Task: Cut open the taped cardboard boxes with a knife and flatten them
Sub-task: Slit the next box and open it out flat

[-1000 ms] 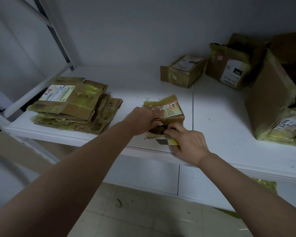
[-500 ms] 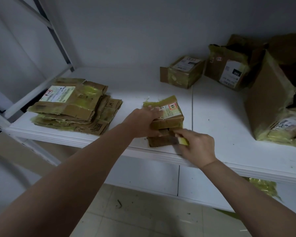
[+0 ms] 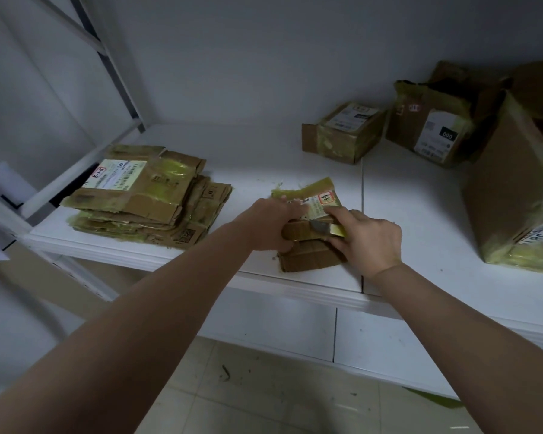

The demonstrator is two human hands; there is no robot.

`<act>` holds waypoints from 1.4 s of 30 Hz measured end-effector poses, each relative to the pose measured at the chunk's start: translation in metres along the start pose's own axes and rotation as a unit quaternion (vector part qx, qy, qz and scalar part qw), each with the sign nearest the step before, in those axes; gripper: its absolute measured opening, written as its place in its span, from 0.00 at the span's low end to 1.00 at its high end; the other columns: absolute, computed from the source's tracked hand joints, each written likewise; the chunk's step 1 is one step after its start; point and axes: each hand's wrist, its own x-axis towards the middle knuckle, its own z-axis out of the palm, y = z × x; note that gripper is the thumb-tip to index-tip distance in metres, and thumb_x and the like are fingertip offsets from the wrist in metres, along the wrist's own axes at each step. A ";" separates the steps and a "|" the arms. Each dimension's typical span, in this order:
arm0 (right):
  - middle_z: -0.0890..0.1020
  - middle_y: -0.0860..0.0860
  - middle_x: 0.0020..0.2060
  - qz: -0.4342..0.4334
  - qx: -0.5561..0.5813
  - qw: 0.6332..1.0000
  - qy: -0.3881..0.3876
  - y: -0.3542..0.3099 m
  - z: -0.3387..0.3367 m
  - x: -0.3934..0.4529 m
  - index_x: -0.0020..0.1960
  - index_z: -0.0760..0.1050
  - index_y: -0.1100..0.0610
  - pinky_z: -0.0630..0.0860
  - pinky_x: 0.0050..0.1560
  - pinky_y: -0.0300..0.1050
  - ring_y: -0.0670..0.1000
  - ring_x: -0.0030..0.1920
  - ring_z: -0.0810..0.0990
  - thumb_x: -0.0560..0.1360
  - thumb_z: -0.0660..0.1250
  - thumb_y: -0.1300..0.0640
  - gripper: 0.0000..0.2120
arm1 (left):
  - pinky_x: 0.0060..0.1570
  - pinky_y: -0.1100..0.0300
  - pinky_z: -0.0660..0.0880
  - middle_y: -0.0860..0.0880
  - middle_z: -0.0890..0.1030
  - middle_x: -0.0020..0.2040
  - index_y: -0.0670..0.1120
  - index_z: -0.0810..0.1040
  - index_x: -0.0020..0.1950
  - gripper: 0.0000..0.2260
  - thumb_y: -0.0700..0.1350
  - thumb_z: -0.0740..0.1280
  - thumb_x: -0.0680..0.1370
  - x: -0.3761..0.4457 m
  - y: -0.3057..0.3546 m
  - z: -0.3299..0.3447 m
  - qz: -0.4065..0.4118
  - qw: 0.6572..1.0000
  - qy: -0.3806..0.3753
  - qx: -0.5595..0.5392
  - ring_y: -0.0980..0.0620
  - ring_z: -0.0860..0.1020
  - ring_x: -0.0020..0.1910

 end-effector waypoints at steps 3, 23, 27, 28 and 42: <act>0.82 0.50 0.31 -0.024 -0.025 0.999 -0.023 -0.001 -0.011 0.005 0.56 0.80 0.53 0.67 0.24 0.37 0.55 0.23 0.77 0.56 0.81 0.51 0.30 | 0.55 0.55 0.74 0.45 0.77 0.62 0.49 0.69 0.70 0.31 0.49 0.72 0.68 0.003 0.000 -0.005 -0.005 0.999 -0.027 -0.017 0.43 0.75 0.59; 0.82 0.51 0.47 -0.005 -0.064 0.987 -0.144 -0.012 -0.042 0.014 0.72 0.62 0.52 0.65 0.30 0.41 0.56 0.39 0.81 0.76 0.64 0.46 0.28 | 0.72 0.54 0.53 0.44 0.56 0.78 0.49 0.61 0.77 0.27 0.49 0.62 0.79 -0.009 0.003 -0.013 -0.007 0.984 -0.097 -0.151 0.45 0.51 0.77; 0.72 0.50 0.20 0.009 -0.065 0.996 -0.063 -0.014 -0.023 0.013 0.42 0.75 0.62 0.47 0.29 0.29 0.53 0.15 0.68 0.51 0.80 0.63 0.22 | 0.74 0.50 0.51 0.44 0.54 0.79 0.48 0.61 0.77 0.35 0.57 0.60 0.71 -0.009 0.001 -0.004 -0.002 0.986 -0.091 -0.142 0.42 0.48 0.78; 0.72 0.50 0.19 0.001 -0.065 0.995 -0.070 -0.013 -0.021 0.011 0.40 0.75 0.62 0.48 0.29 0.29 0.53 0.15 0.67 0.50 0.79 0.66 0.21 | 0.75 0.48 0.50 0.43 0.54 0.79 0.48 0.60 0.77 0.35 0.57 0.62 0.72 -0.008 0.000 0.000 0.000 0.986 -0.085 -0.141 0.41 0.47 0.78; 0.81 0.57 0.43 -0.085 -0.167 0.947 -0.260 -0.018 -0.050 0.019 0.63 0.61 0.60 0.62 0.29 0.46 0.58 0.35 0.71 0.76 0.58 0.63 0.16 | 0.74 0.48 0.52 0.46 0.54 0.79 0.46 0.58 0.78 0.40 0.59 0.53 0.67 -0.009 0.014 0.013 -0.013 0.995 -0.045 -0.086 0.44 0.47 0.78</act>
